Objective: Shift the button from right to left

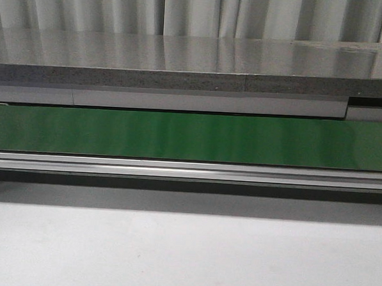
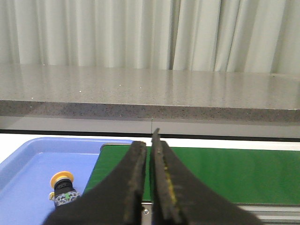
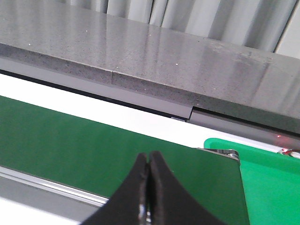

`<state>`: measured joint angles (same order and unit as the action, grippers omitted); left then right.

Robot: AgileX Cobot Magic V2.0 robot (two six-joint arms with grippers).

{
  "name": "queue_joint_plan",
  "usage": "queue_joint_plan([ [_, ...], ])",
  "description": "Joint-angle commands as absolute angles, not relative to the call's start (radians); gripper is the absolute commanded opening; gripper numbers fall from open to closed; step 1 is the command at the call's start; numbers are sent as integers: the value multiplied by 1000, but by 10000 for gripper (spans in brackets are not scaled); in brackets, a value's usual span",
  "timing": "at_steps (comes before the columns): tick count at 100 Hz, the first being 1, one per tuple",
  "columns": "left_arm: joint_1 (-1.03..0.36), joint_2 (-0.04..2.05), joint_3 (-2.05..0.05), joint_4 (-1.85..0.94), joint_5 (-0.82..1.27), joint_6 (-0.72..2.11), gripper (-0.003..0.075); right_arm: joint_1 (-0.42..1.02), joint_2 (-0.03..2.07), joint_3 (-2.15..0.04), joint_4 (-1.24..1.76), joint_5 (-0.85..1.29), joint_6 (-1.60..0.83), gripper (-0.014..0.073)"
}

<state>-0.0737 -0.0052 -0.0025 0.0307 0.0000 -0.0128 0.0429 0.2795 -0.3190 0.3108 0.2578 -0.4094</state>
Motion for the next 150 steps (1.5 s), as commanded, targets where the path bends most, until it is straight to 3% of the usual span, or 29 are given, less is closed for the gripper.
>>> queue_joint_plan([
  [1,-71,-41,39,21,-83,-24,5,44,287,-348,319,176,-416,-68],
  [61,-71,-41,39,21,-83,-24,5,44,287,-348,276,169,-401,-68],
  [97,-71,-41,39,21,-83,-24,5,44,213,-336,-87,166,38,-68],
  [150,-71,-41,39,21,-83,-24,5,44,-26,-37,-80,59,38,-68],
])
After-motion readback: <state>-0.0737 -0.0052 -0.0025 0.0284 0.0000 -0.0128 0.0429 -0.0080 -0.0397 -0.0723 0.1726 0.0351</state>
